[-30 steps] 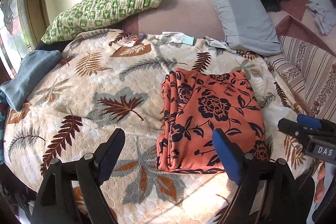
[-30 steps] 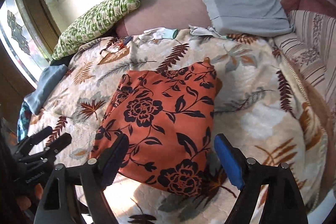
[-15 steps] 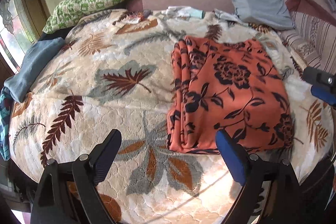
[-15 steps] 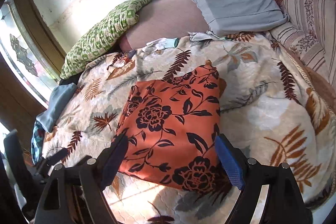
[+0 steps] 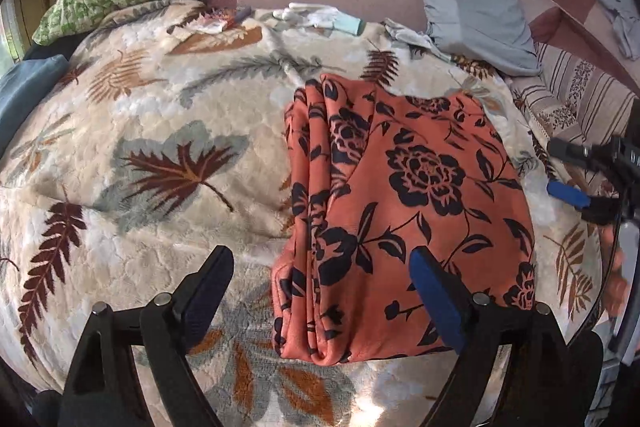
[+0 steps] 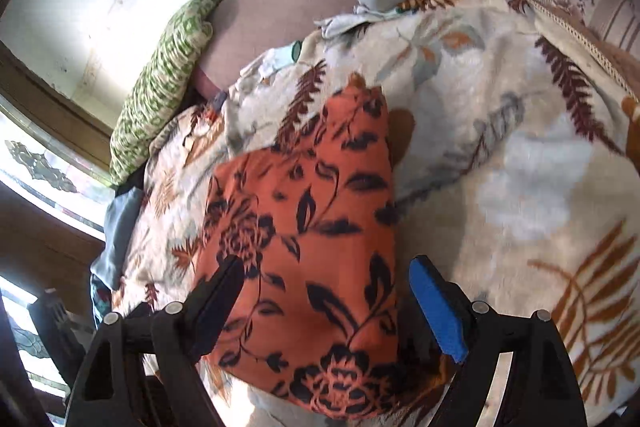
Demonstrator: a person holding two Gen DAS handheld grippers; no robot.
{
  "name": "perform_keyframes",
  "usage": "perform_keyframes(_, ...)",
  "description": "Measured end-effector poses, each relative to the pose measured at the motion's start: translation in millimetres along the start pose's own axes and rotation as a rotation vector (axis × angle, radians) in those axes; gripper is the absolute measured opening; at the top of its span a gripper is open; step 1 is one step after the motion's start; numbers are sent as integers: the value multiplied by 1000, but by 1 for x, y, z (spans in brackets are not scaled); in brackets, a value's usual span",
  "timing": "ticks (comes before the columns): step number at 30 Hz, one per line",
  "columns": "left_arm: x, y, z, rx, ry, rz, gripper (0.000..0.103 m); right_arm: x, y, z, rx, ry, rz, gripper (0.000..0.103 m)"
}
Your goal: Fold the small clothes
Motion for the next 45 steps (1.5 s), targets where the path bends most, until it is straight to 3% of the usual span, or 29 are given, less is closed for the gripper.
perform_keyframes(1,13,1,-7,-2,52,-1,52,5,-6,13,23,-5,10,87)
perform_keyframes(2,24,1,-16,-6,99,-4,43,13,-14,26,57,-2,26,87)
perform_keyframes(10,33,-6,-27,54,68,50,43,111,-58,87,332,141,207,87)
perform_keyframes(12,34,-7,-28,56,62,53,43,127,-45,90,308,181,249,77)
perform_keyframes(13,34,-8,-29,64,60,55,43,132,-36,91,273,195,249,62)
perform_keyframes(14,34,-7,-29,70,59,56,43,134,-27,92,235,201,237,54)
perform_keyframes(16,34,-7,-31,71,54,56,44,128,-8,95,170,165,243,44)
perform_keyframes(17,34,-8,-32,74,52,58,44,126,-4,95,140,140,232,36)
perform_keyframes(18,34,-8,-32,77,53,61,44,134,-9,92,103,144,142,34)
perform_keyframes(19,33,-8,-32,74,55,59,45,147,-19,84,70,175,25,34)
perform_keyframes(20,32,-7,-31,67,56,51,45,156,-25,77,65,196,-3,34)
perform_keyframes(22,27,-5,-27,34,58,10,45,147,-21,79,76,157,30,37)
perform_keyframes(23,22,-4,-24,8,60,-20,45,139,-18,80,89,139,45,50)
perform_keyframes(24,14,-1,-18,-18,47,-52,45,130,-15,82,88,122,52,74)
perform_keyframes(25,6,1,-11,-44,14,-85,47,118,-11,84,76,90,53,79)
perform_keyframes(27,-10,9,10,-85,-51,-117,59,90,-4,88,39,16,39,79)
perform_keyframes(30,-12,16,42,-98,-81,-144,61,47,9,84,29,-56,112,80)
perform_keyframes(34,3,4,76,-100,-42,-223,59,13,25,56,-13,-79,175,80)
perform_keyframes(39,29,-18,85,-77,36,-272,57,8,16,15,-3,-44,181,80)
perform_keyframes(45,62,-17,76,-67,136,-209,43,16,-8,5,76,-20,195,80)
Point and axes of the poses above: each gripper's, at about its wrist camera, not at the fingertips, and x roughly the way its jaws point, y to its left, z to its top, the point moved 7 cm from there along x, roughly the way its jaws point, and after that the axes turned 5 degrees about -z, right-handed, at the moved point
